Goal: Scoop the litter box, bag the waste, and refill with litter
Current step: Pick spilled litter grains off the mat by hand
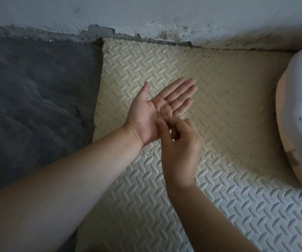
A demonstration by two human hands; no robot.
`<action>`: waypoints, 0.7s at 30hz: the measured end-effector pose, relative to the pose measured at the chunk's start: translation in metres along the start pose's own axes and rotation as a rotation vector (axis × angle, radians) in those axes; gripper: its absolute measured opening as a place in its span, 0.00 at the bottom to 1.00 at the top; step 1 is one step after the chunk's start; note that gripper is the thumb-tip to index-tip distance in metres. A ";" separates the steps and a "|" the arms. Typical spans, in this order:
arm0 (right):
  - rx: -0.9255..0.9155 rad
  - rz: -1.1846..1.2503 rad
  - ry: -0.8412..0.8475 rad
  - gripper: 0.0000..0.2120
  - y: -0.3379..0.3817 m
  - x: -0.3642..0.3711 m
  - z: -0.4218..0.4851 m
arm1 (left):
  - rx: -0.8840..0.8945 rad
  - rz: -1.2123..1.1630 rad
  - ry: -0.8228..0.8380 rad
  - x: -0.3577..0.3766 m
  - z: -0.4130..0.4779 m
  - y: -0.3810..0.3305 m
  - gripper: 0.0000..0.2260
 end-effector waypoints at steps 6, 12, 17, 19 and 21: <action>-0.171 -0.067 0.066 0.09 -0.001 -0.008 0.001 | 0.026 -0.036 0.019 0.001 -0.003 -0.004 0.36; -0.134 -0.028 -0.024 0.06 0.000 -0.012 0.006 | 0.022 -0.022 0.006 0.002 -0.003 -0.006 0.35; 0.082 0.047 -0.155 0.03 -0.021 -0.028 0.011 | -0.003 -0.064 0.006 -0.005 -0.005 -0.007 0.35; 0.187 -0.012 -0.181 0.04 -0.042 -0.037 0.009 | -0.009 -0.085 0.010 -0.008 -0.006 -0.008 0.35; 0.207 -0.122 -0.143 0.06 -0.061 -0.048 0.005 | -0.009 -0.087 0.004 -0.012 -0.007 -0.009 0.36</action>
Point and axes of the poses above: each hand's wrist, its own z-axis towards the middle knuckle, its own x-axis out of the palm, y = z × x, the point moved 2 cm from there along z, towards the middle knuckle, and after that the axes turned 8 degrees about -x, right-handed, at the moved point
